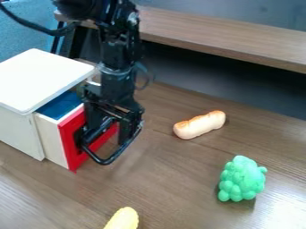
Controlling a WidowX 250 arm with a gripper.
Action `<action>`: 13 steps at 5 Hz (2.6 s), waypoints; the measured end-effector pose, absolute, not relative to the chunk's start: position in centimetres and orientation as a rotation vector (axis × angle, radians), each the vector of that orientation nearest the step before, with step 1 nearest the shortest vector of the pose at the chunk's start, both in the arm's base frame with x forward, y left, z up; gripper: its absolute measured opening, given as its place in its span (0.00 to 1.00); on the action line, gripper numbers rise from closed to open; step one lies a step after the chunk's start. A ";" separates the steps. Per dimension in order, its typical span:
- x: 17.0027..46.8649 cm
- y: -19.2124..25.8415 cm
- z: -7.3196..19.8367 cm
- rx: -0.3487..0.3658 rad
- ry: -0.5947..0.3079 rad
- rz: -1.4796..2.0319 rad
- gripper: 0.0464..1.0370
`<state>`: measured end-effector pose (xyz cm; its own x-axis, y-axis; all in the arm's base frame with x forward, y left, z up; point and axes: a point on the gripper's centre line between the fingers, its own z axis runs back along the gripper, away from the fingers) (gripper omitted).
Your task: Retirar la patata del drawer y cerrar el drawer
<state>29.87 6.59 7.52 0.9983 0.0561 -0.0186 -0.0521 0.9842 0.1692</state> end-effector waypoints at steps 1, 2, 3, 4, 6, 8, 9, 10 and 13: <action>29.6 7.2 7.4 0.209 0.030 0.050 0.96; 29.5 7.9 7.5 0.224 0.032 0.057 0.96; 29.4 8.9 7.8 0.235 0.037 0.070 0.96; 29.5 10.7 8.3 0.247 0.026 0.103 0.96; 29.9 11.9 9.2 0.409 0.011 0.093 0.96; 29.9 10.6 7.6 0.348 0.005 0.029 0.96; 29.9 8.9 7.0 0.245 -0.017 -0.037 0.96; 30.2 7.4 8.2 0.156 -0.076 -0.060 0.96; 33.5 -1.6 10.8 0.014 -0.109 -0.212 0.96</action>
